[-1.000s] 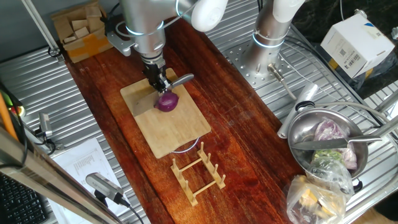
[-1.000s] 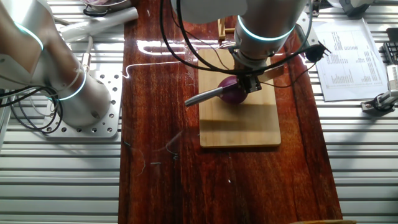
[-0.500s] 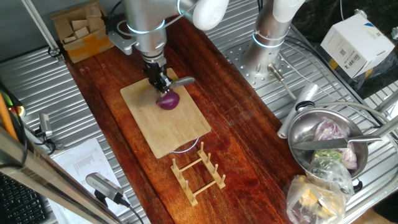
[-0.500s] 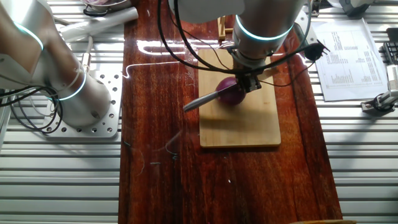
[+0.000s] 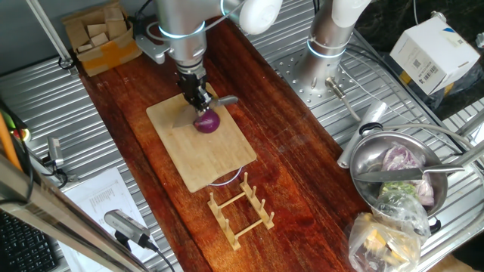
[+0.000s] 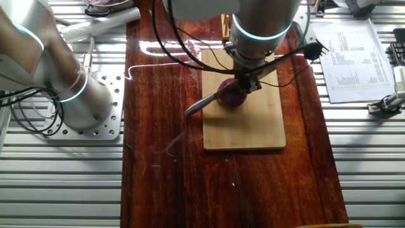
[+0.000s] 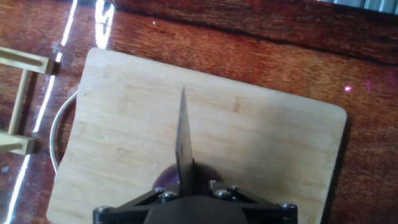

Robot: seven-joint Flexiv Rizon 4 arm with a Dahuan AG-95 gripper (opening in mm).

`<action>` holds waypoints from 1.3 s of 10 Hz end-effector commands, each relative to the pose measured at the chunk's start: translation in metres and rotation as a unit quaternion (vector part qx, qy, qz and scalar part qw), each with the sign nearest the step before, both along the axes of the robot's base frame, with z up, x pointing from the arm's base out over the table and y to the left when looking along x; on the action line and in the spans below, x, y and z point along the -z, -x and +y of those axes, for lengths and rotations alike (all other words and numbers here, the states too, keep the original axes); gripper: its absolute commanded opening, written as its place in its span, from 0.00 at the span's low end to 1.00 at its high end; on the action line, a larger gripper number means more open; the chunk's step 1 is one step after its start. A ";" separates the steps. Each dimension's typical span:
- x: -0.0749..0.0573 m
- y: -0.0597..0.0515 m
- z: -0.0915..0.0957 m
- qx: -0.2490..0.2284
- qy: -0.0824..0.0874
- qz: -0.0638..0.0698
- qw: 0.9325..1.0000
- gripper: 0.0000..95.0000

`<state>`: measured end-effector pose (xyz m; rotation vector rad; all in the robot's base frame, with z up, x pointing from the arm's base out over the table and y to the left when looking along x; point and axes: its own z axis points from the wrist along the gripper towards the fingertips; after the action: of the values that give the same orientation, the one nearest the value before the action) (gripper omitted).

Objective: Chop the onions

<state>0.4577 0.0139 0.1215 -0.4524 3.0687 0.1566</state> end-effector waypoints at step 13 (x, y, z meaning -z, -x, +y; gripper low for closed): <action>0.002 0.017 0.003 0.020 0.007 0.036 0.999 0.00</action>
<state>0.4386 0.0174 0.1201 -0.4213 3.0930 0.1494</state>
